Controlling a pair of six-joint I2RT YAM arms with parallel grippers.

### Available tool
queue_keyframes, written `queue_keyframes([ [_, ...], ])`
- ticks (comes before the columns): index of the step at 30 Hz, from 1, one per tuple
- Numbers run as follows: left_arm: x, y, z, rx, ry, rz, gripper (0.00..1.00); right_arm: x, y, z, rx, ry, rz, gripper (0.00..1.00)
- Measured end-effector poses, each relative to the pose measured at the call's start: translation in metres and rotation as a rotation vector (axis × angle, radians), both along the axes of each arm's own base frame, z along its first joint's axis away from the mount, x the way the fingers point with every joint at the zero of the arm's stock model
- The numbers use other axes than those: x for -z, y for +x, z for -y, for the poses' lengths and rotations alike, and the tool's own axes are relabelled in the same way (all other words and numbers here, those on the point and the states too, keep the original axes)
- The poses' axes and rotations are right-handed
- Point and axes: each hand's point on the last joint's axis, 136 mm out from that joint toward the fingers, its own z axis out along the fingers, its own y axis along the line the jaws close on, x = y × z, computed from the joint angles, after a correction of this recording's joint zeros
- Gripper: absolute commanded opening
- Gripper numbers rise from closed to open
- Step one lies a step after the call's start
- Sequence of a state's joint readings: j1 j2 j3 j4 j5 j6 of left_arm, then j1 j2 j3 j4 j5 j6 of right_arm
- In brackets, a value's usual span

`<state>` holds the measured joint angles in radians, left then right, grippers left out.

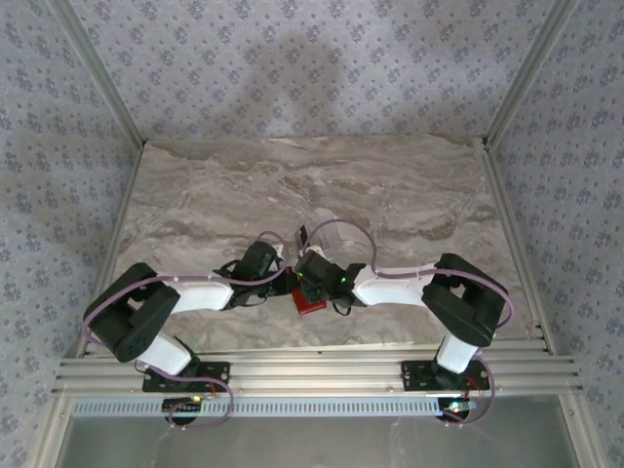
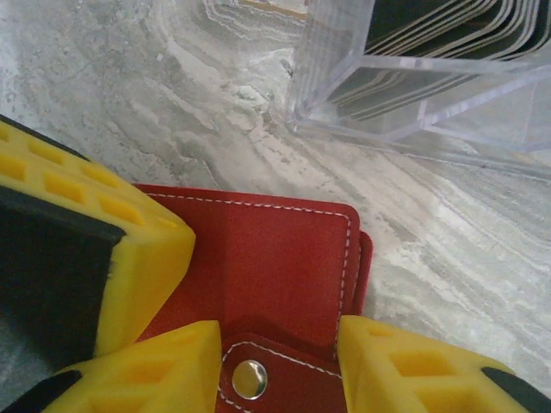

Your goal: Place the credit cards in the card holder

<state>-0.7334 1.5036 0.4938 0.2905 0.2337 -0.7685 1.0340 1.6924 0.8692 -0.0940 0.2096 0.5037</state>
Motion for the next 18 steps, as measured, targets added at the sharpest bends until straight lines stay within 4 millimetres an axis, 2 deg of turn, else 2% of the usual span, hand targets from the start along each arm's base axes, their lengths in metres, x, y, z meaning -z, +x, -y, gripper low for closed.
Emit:
queue_keyframes([
  [4, 0.0, 0.001, -0.003, -0.01, 0.006, 0.009, 0.0, 0.001, 0.0, 0.0, 0.006, -0.005, 0.018, 0.51],
  [14, 0.0, 0.0, -0.004, -0.006, 0.011, 0.015, 0.0, 0.001, -0.002, 0.0, 0.016, 0.026, 0.073, 0.51],
  [18, 0.0, 0.001, -0.003, -0.007, 0.008, 0.016, 0.0, -0.007, -0.016, 0.001, -0.013, -0.008, 0.103, 0.54],
])
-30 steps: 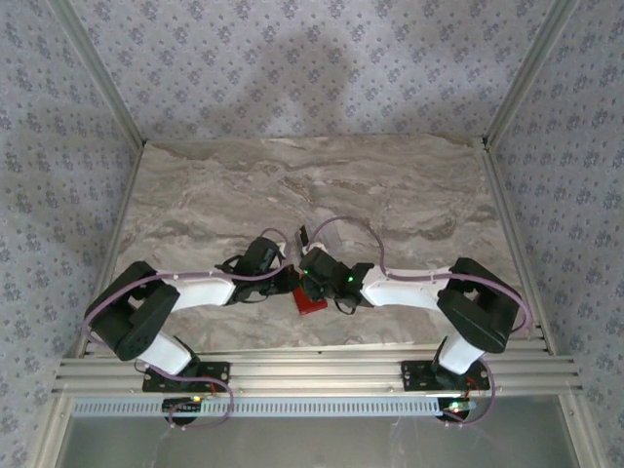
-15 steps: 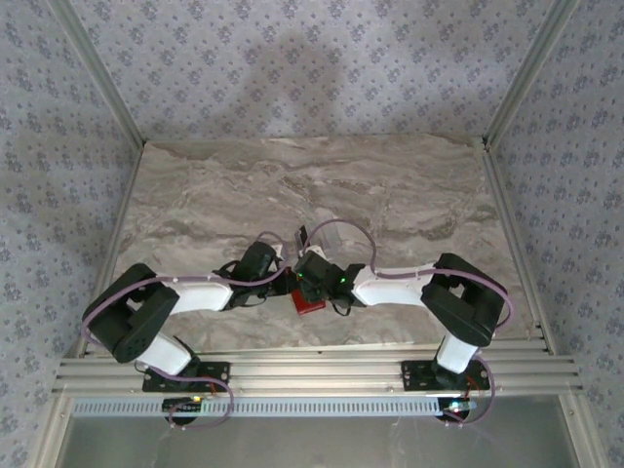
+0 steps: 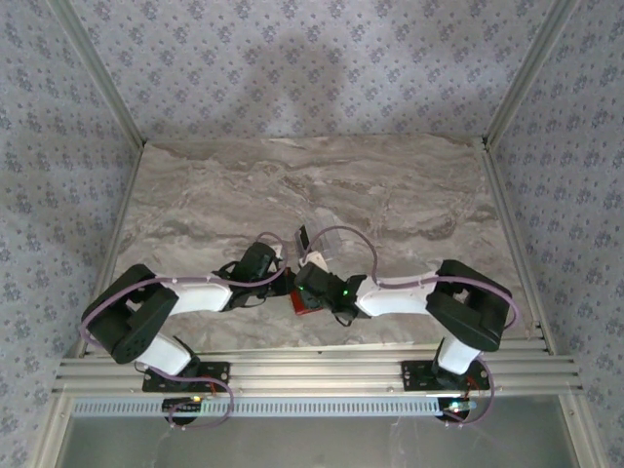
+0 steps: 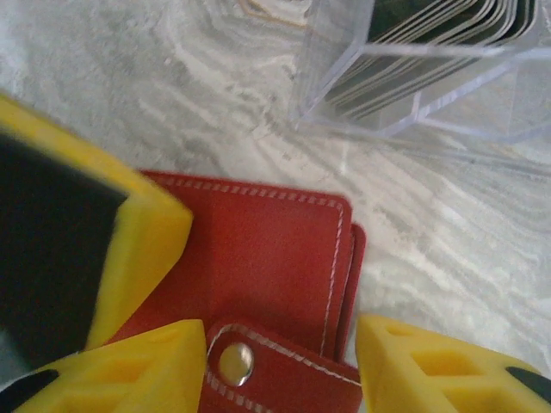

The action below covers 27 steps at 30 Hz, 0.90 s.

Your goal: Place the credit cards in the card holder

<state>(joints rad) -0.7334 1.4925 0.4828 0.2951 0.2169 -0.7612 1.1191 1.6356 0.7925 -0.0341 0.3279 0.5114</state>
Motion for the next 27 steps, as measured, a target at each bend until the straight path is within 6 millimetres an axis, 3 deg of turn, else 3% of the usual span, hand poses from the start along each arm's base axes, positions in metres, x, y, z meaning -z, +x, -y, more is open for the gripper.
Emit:
queue_keyframes([
  [9, 0.0, 0.0, 0.0, -0.001, -0.005, 0.006, 0.0, -0.026, -0.011, -0.001, -0.035, 0.035, 0.034, 0.52],
  [13, 0.0, 0.0, 0.0, -0.001, -0.006, 0.007, 0.0, -0.018, -0.014, -0.001, -0.051, 0.018, 0.018, 0.47],
  [19, 0.0, 0.0, 0.0, 0.0, -0.006, 0.007, 0.0, 0.007, -0.015, -0.001, -0.059, -0.048, -0.015, 0.51],
  [27, 0.0, 0.0, -0.001, -0.004, -0.004, 0.01, 0.0, 0.011, -0.009, -0.005, -0.047, -0.06, -0.01, 0.51],
])
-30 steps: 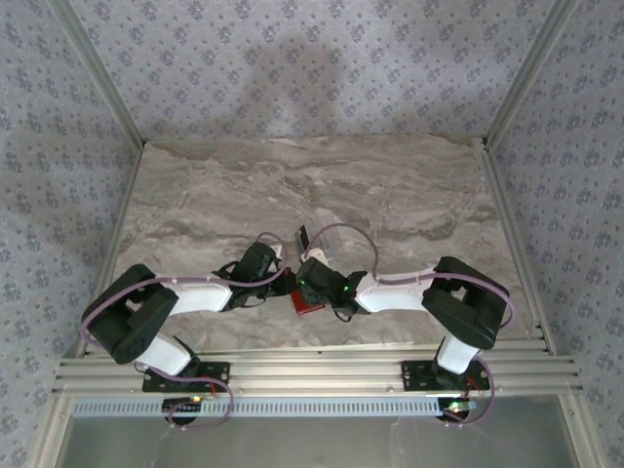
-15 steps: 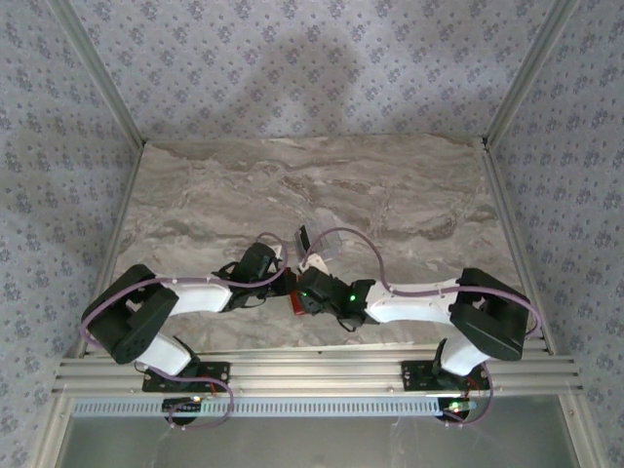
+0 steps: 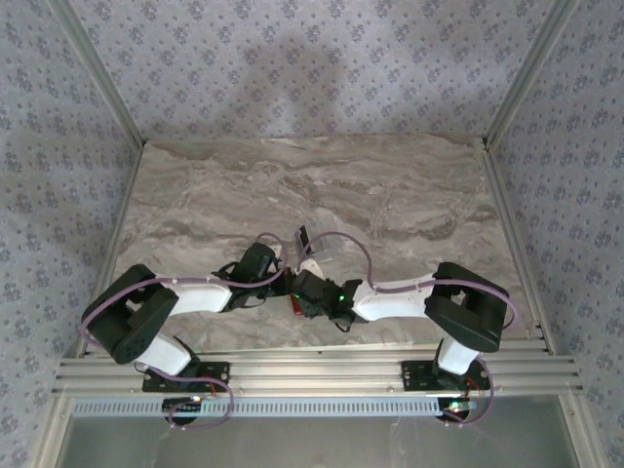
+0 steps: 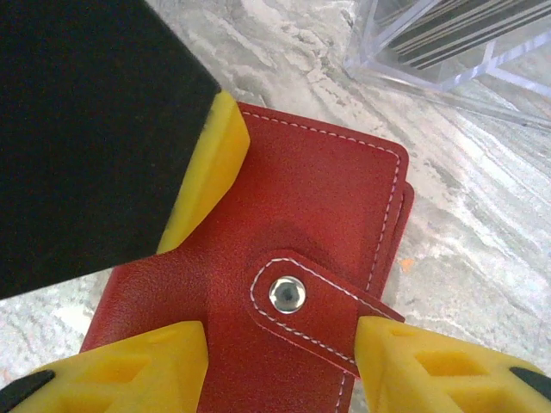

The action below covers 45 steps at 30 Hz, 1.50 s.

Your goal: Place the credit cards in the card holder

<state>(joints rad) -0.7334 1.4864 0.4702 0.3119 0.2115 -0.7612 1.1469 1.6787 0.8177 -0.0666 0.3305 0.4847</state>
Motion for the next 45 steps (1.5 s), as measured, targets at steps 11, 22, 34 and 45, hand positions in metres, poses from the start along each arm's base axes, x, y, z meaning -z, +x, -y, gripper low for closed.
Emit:
queue_keyframes([
  [11, 0.0, 0.006, -0.006, -0.033, 0.016, 0.023, 0.0, -0.001, 0.017, -0.004, 0.034, 0.011, 0.037, 0.15],
  [22, 0.0, 0.006, -0.007, -0.037, 0.011, 0.034, 0.0, -0.006, 0.022, 0.004, 0.054, 0.076, 0.019, 0.0],
  [34, 0.001, 0.005, -0.008, -0.035, 0.003, 0.045, 0.0, -0.007, 0.015, 0.022, 0.073, 0.107, -0.016, 0.0],
  [45, 0.0, -0.005, 0.001, 0.015, -0.008, 0.039, 0.0, -0.005, 0.019, 0.064, 0.279, 0.106, 0.008, 0.0],
])
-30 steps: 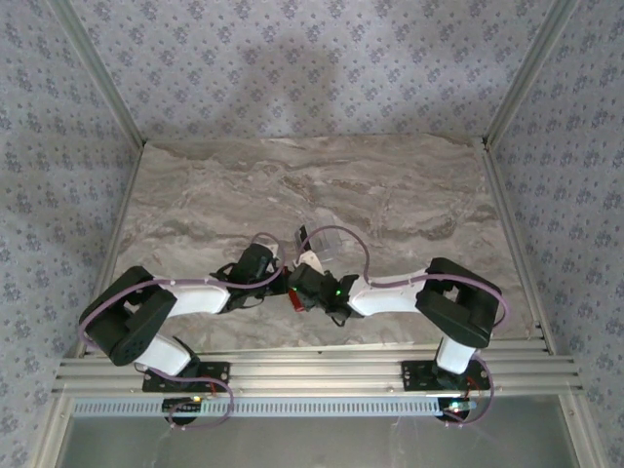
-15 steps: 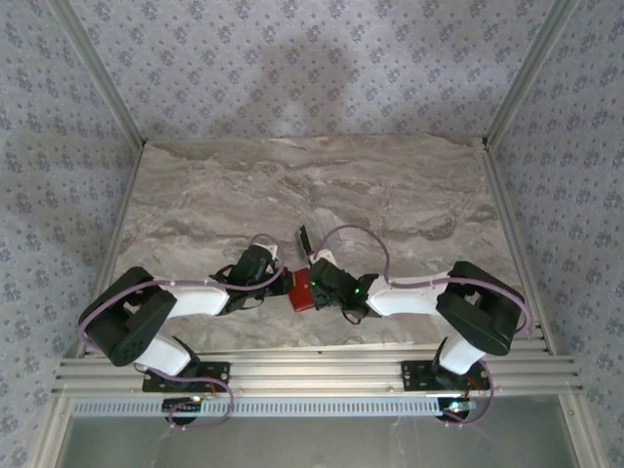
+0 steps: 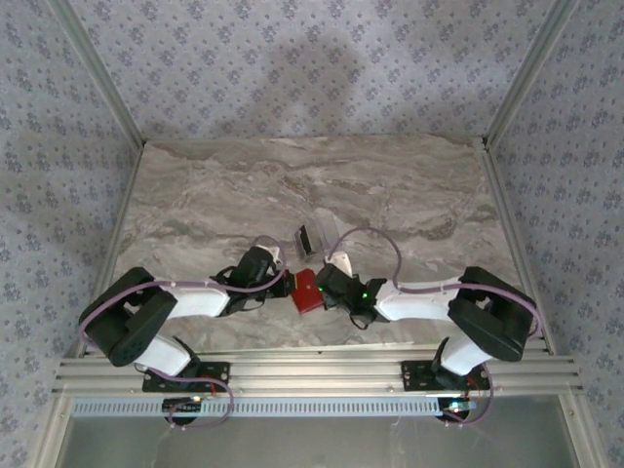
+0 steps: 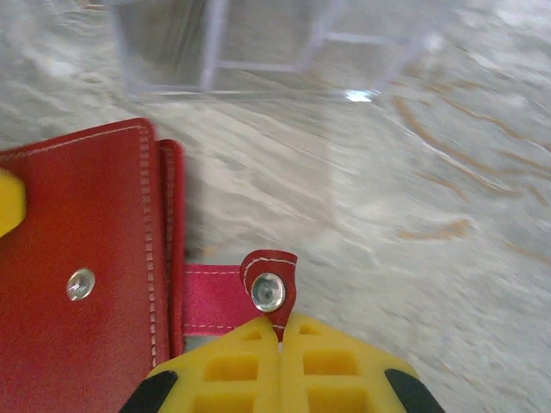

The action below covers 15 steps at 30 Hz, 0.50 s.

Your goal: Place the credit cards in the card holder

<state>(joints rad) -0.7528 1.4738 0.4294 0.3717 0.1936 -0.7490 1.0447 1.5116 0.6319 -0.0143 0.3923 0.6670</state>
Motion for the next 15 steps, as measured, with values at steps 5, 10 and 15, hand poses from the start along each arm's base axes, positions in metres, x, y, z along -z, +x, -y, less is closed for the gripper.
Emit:
queue_keyframes([
  [5, 0.0, -0.019, 0.024, 0.099, -0.004, -0.005, 0.0, 0.008, -0.008, 0.034, 0.12, 0.034, 0.009, 0.07],
  [10, 0.002, -0.022, 0.034, 0.127, -0.003, -0.005, 0.0, 0.003, -0.006, 0.065, 0.238, 0.029, 0.048, 0.36],
  [15, 0.002, -0.02, 0.039, 0.133, -0.006, -0.001, 0.0, -0.021, -0.006, 0.08, 0.276, 0.003, 0.129, 0.31],
])
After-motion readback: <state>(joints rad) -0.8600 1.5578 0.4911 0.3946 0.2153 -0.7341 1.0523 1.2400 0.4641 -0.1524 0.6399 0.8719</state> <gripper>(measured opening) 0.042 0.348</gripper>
